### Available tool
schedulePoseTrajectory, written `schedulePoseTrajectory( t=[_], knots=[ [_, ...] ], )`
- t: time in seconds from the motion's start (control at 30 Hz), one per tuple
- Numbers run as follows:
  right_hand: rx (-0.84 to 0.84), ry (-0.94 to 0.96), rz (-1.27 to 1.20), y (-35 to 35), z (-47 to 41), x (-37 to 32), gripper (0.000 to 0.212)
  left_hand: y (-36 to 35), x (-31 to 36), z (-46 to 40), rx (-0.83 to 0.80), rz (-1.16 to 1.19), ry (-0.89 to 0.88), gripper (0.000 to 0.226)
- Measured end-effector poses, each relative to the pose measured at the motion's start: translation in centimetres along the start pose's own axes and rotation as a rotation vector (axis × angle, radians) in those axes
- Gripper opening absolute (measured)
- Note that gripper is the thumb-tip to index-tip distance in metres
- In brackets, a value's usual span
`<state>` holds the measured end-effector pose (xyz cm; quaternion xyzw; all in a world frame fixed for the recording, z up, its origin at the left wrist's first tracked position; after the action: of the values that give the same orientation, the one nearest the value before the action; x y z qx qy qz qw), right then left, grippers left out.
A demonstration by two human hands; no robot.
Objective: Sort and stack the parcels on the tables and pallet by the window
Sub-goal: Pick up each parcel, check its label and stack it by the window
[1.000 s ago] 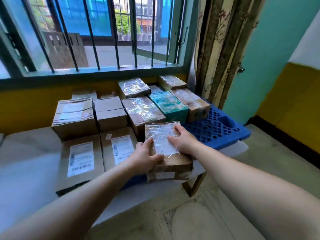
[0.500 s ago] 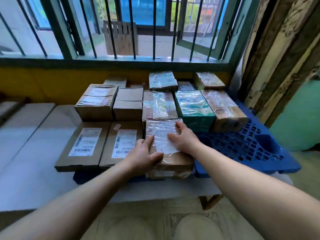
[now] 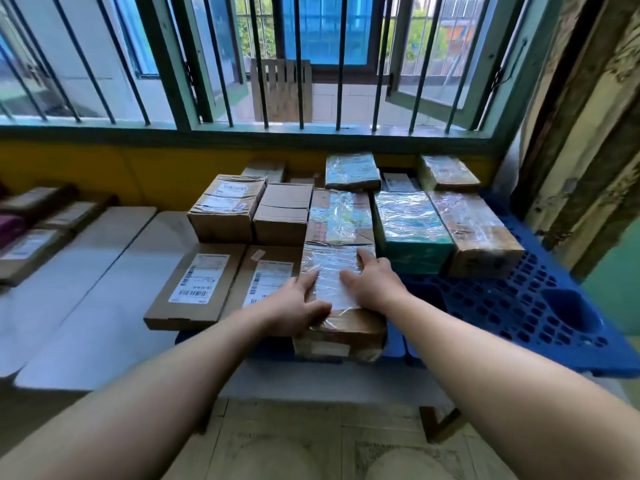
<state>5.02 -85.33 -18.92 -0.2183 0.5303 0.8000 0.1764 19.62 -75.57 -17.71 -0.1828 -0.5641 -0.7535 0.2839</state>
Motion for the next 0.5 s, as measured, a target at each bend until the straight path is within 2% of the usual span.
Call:
schedulePoseTrajectory(
  t=[0.13,0.27,0.4,0.5],
  knots=[
    [0.09,0.02,0.2,0.8,0.9,-1.8,0.073,2.5,-1.0,1.1,-0.007,-0.043,-0.004,0.079],
    [0.169,0.13,0.238,0.4,2.7,-5.8,0.074,6.0,-3.9,3.8,0.067,-0.058,0.035,0.079],
    [0.171,0.248,0.195,-2.1,5.0,-13.5,0.072,10.7,-8.4,8.3,0.165,-0.074,0.073,0.078],
    [0.108,0.355,0.19,-6.2,7.1,-20.4,0.07,14.8,-13.4,13.2,0.24,-0.104,0.099,0.076]
  ],
)
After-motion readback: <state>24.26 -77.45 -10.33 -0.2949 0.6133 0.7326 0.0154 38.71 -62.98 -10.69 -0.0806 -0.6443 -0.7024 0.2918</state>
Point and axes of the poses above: each hand's wrist, its own z-axis away from the middle knuckle, its own y-axis out of the back of the hand, x = y × z, the point moved 2 cm from there along -z, towards the middle knuckle, and after that the axes turned 6 degrees about -y, right-handed, at the moved point
